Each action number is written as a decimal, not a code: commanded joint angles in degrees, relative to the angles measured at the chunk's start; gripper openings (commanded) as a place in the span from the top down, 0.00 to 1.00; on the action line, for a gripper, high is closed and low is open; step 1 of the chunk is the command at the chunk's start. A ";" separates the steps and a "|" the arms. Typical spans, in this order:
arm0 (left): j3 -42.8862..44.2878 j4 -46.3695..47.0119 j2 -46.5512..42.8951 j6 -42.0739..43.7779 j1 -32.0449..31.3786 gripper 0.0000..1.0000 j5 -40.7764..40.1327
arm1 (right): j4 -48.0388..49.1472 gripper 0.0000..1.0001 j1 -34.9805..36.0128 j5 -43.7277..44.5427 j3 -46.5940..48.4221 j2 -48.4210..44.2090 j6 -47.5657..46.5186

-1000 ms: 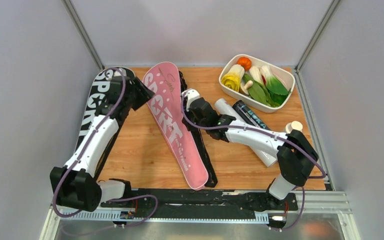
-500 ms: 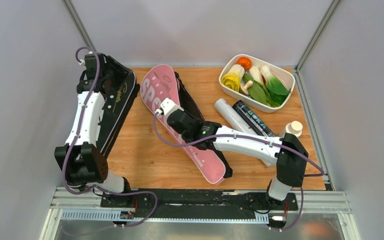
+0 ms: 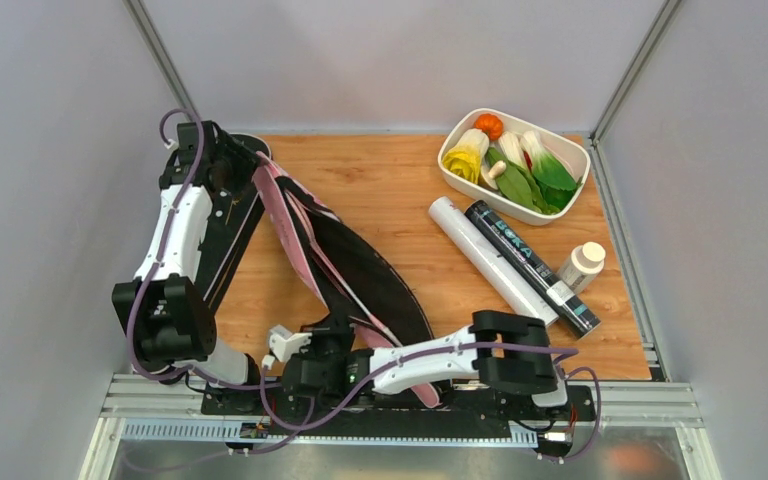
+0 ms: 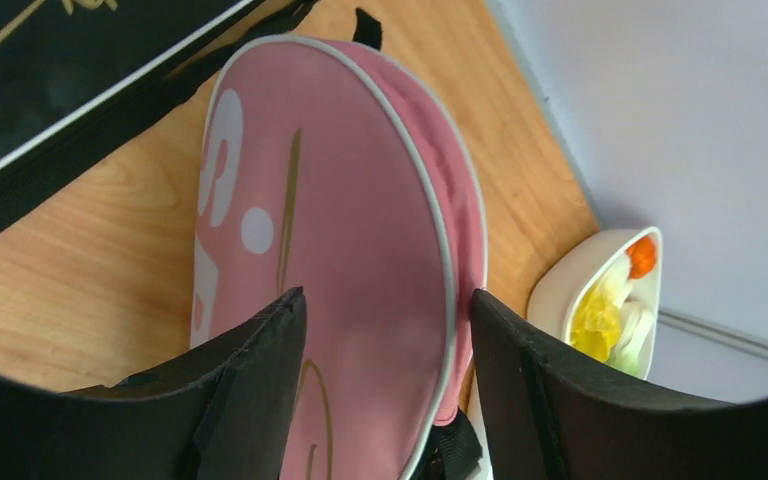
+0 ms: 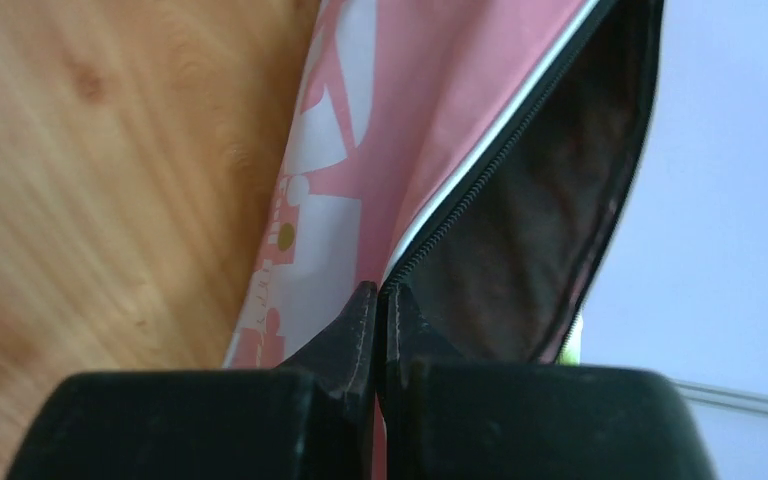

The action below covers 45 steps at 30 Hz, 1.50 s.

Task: Pack up the badminton gear
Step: Adjust the racket bag at the center of the board.

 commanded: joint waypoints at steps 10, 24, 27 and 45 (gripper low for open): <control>-3.18 -7.64 -1.56 -0.66 2.98 0.30 3.25 | -2.23 1.00 3.95 2.90 -0.85 5.14 6.99; 0.64 -14.14 -3.61 -4.15 3.41 0.29 1.55 | -2.64 1.00 5.11 4.25 -2.64 4.20 9.09; -0.14 -13.53 -4.04 -3.84 3.43 0.29 3.71 | -2.63 1.00 5.41 4.22 -3.06 3.66 9.54; -7.87 -8.46 -9.45 -2.37 3.41 0.36 4.18 | -2.75 1.00 4.17 3.50 -4.68 0.97 13.56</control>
